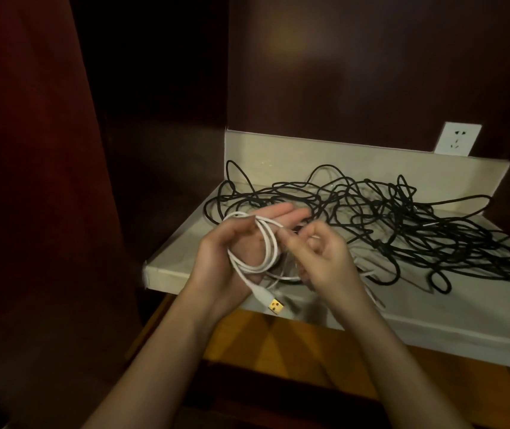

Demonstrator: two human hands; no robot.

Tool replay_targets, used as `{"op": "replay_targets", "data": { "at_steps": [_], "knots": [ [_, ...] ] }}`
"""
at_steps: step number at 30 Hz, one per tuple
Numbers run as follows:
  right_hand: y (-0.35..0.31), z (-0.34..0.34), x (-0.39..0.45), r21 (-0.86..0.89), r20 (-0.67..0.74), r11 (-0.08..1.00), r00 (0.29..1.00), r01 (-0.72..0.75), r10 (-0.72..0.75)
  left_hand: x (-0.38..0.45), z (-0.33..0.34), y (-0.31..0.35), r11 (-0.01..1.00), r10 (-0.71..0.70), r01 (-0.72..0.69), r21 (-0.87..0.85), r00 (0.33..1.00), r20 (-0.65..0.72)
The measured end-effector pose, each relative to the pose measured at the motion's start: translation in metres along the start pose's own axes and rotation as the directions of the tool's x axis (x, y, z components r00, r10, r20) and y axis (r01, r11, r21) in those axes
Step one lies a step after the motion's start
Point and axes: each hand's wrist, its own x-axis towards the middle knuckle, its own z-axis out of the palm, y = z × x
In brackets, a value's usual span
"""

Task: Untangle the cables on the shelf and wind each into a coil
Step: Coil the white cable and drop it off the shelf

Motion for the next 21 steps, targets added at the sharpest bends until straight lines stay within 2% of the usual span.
{"op": "replay_targets", "data": {
  "at_steps": [5,6,10,13,15,16,18,20,21],
  "knots": [
    [0.027,-0.006,-0.016,-0.241,0.154,0.969,0.984,-0.051,0.090,0.001,0.003,0.012,0.938,0.173,-0.206,-0.279,0.975,-0.139],
    [0.031,-0.011,-0.019,-0.304,0.152,0.952,0.984,-0.044,0.094,0.001,0.001,0.017,0.926,0.201,-0.239,-0.292,0.967,-0.154],
    [0.024,-0.027,-0.019,-0.470,0.109,0.878,0.993,0.093,-0.047,0.005,0.004,0.026,0.905,0.334,-0.353,-0.238,0.935,-0.118],
    [0.007,-0.032,-0.003,-0.509,0.119,0.848,0.988,0.147,-0.100,0.014,0.013,0.020,0.861,0.497,-0.507,-0.021,0.851,-0.166],
    [-0.002,-0.025,-0.005,-0.539,0.210,0.821,0.974,0.190,-0.087,0.020,0.018,0.020,0.811,0.584,-0.569,0.134,0.779,-0.228],
    [-0.003,-0.019,-0.009,-0.578,0.261,0.778,0.959,0.245,-0.108,0.022,0.019,0.021,0.794,0.607,-0.582,0.175,0.752,-0.258],
    [-0.004,-0.004,-0.022,-0.670,0.345,0.625,0.913,0.401,-0.216,0.025,0.017,0.022,0.723,0.690,-0.606,0.331,0.665,-0.288],
    [-0.004,0.007,-0.036,-0.727,0.413,0.486,0.875,0.485,-0.254,0.023,0.017,0.019,0.574,0.796,-0.570,0.588,0.555,-0.240],
    [-0.004,0.011,-0.039,-0.741,0.433,0.450,0.867,0.499,-0.247,0.021,0.018,0.016,0.504,0.830,-0.554,0.663,0.524,-0.194]
  ]
}}
